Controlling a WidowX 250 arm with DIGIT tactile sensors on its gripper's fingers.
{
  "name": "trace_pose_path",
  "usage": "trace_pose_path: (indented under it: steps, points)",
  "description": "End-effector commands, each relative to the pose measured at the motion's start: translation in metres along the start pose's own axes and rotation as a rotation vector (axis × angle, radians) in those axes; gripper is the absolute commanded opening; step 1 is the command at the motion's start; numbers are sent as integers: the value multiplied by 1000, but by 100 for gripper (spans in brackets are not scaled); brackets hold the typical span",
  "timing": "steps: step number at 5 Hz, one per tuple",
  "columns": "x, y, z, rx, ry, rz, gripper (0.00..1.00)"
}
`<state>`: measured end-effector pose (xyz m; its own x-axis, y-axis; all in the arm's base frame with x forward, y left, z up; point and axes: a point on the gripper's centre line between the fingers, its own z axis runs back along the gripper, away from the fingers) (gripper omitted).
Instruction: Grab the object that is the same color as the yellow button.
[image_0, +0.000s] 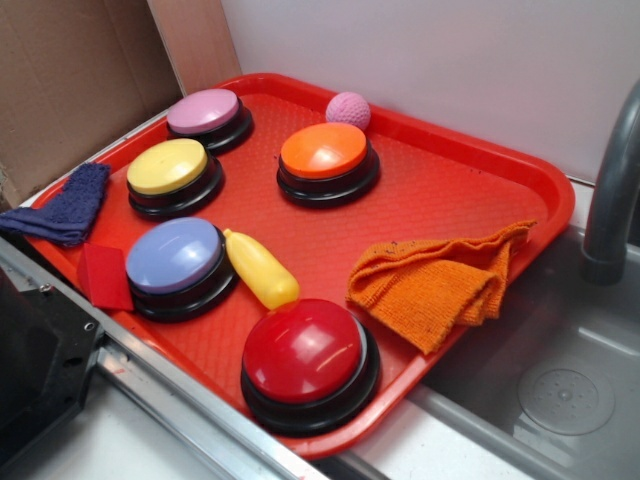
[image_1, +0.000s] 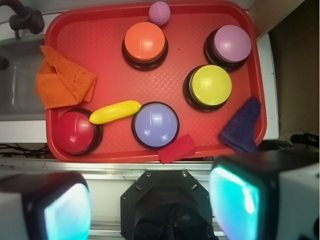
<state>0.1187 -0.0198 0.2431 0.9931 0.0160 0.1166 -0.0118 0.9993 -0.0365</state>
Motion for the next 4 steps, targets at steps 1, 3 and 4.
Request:
trace_pose_path:
  steps: [1,3,4]
  points:
    - [0,0,0,0,0,0,100]
    - [20,-2,-34,13,-55,-373,100]
    - [28,-14,-52,14,-95,-625,100]
